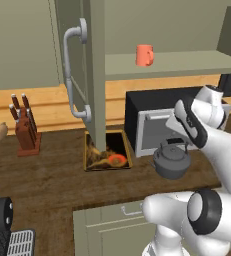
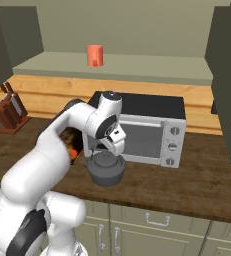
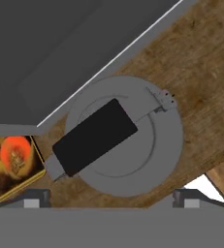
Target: Pick the kettle from the counter and place it on the tray. Then pick the mug from the cabinet and place it on the tray. Then close the cabinet doors.
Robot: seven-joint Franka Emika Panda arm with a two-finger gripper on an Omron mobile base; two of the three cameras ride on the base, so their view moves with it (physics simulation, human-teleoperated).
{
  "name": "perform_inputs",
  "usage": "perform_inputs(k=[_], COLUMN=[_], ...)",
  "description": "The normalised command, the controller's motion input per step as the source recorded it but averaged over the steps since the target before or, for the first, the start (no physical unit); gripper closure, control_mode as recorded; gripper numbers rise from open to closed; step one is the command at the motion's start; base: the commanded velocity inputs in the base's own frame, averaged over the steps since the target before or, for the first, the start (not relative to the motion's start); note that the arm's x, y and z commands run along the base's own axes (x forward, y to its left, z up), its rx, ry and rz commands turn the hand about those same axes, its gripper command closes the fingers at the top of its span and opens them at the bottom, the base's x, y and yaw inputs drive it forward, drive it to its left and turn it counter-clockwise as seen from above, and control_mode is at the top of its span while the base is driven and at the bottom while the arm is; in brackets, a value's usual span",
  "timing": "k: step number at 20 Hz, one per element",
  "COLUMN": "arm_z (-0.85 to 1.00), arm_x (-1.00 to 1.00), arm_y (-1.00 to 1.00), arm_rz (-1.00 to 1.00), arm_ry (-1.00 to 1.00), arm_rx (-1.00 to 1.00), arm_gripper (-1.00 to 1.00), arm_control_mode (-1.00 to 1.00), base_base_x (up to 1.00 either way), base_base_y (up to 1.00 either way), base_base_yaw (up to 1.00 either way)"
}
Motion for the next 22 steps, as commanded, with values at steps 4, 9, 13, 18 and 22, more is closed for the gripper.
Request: perform_inputs(k=[4,9,13,18,22], arm_z=[-0.22,-0.16,-0.19,-0.17,-0.11], arm_x=[0.34,0.18,0.08,0.15,0.15], arm_y=[0.00,0.00,0.00,0.00,0.00], arm_rz=[0.00,0.00,0.00,0.00,0.00], arm_ry=[0.00,-0.01,0.00,0.00,0.00], arm_rx=[0.00,0.00,0.00,0.00,0.00], arm_gripper=[-1.00,-1.00,-1.00,-1.00,-1.00], arm_control_mode=[-1.00,-1.00,-1.00,-1.00,-1.00], base_base_x=[0.00,0.00,0.00,0.00,0.00], base_base_y=[0.00,0.00,0.00,0.00,0.00], base_base_yaw=[0.00,0.00,0.00,0.00,0.00])
